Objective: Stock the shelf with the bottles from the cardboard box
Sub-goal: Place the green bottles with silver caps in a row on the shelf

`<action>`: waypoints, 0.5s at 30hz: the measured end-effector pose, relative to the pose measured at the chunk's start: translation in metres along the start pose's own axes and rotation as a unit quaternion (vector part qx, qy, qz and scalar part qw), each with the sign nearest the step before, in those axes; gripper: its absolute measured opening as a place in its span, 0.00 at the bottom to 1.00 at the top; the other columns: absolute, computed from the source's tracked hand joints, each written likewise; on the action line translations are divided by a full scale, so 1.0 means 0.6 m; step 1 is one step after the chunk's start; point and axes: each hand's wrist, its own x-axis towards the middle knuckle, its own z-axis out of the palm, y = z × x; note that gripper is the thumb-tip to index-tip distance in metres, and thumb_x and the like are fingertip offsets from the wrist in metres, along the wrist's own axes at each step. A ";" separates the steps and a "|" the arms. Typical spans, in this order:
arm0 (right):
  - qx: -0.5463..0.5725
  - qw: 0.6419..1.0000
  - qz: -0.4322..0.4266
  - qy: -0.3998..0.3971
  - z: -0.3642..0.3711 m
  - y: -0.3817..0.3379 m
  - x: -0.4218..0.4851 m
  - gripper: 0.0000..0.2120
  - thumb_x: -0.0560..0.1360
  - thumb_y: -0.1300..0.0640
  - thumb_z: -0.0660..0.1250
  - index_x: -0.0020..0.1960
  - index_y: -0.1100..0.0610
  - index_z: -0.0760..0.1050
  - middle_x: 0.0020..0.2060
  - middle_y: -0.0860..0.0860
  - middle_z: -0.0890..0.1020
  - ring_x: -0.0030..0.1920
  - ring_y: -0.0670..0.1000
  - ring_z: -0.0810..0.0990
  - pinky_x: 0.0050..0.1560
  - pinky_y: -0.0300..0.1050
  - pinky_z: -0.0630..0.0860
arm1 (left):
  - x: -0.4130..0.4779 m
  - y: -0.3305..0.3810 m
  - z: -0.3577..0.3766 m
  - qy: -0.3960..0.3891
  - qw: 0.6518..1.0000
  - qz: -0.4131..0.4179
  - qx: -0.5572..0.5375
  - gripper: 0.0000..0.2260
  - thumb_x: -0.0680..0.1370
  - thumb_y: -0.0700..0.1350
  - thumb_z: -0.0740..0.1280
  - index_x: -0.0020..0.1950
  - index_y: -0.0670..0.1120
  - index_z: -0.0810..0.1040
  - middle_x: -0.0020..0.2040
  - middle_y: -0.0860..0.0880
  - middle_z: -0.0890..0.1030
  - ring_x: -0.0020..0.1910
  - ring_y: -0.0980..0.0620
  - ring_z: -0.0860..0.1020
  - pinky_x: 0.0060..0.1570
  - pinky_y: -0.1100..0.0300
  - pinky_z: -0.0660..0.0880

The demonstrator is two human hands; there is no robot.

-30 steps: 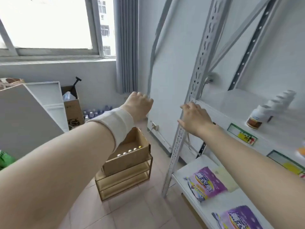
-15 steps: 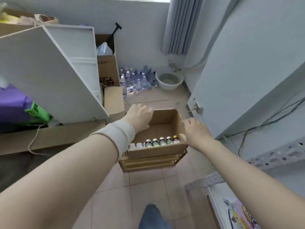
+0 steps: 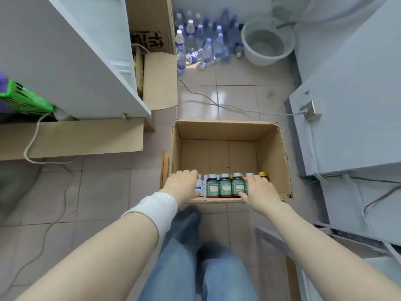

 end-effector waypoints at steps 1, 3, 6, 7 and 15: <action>0.005 1.000 0.000 -0.010 0.012 0.002 0.023 0.27 0.77 0.46 0.60 0.71 0.59 0.61 0.66 0.57 0.70 0.66 0.58 0.68 0.64 0.50 0.67 | 0.022 -0.002 0.014 -0.018 0.999 -0.011 -0.026 0.22 0.77 0.54 0.65 0.67 0.46 0.67 0.63 0.46 0.75 0.60 0.45 0.74 0.55 0.53 0.72; 0.017 1.000 -0.003 -0.026 0.034 0.005 0.065 0.28 0.76 0.45 0.61 0.70 0.58 0.61 0.66 0.57 0.70 0.67 0.57 0.67 0.65 0.49 0.65 | 0.061 -0.001 0.043 -0.055 0.994 -0.036 -0.083 0.22 0.77 0.53 0.64 0.67 0.46 0.66 0.63 0.46 0.75 0.61 0.45 0.74 0.55 0.53 0.73; 0.014 0.999 -0.028 -0.038 0.065 0.013 0.137 0.31 0.75 0.43 0.63 0.72 0.57 0.60 0.67 0.56 0.69 0.70 0.57 0.64 0.69 0.48 0.61 | 0.125 0.006 0.087 -0.101 0.976 -0.077 -0.179 0.24 0.77 0.54 0.65 0.68 0.46 0.65 0.65 0.48 0.74 0.62 0.47 0.74 0.57 0.54 0.72; 0.010 0.998 -0.040 -0.040 0.077 0.018 0.163 0.32 0.74 0.42 0.63 0.72 0.57 0.60 0.68 0.56 0.68 0.71 0.57 0.62 0.70 0.48 0.59 | 0.149 0.008 0.102 -0.107 0.966 -0.094 -0.217 0.24 0.76 0.53 0.66 0.68 0.45 0.65 0.65 0.48 0.74 0.62 0.48 0.74 0.58 0.55 0.71; 0.013 0.985 -0.141 -0.100 0.144 0.037 0.287 0.37 0.68 0.38 0.69 0.70 0.54 0.62 0.65 0.53 0.71 0.65 0.57 0.68 0.65 0.49 0.64 | 0.254 0.026 0.184 -0.092 0.877 -0.192 -0.430 0.28 0.74 0.53 0.69 0.69 0.43 0.65 0.65 0.45 0.74 0.64 0.48 0.73 0.56 0.61 0.68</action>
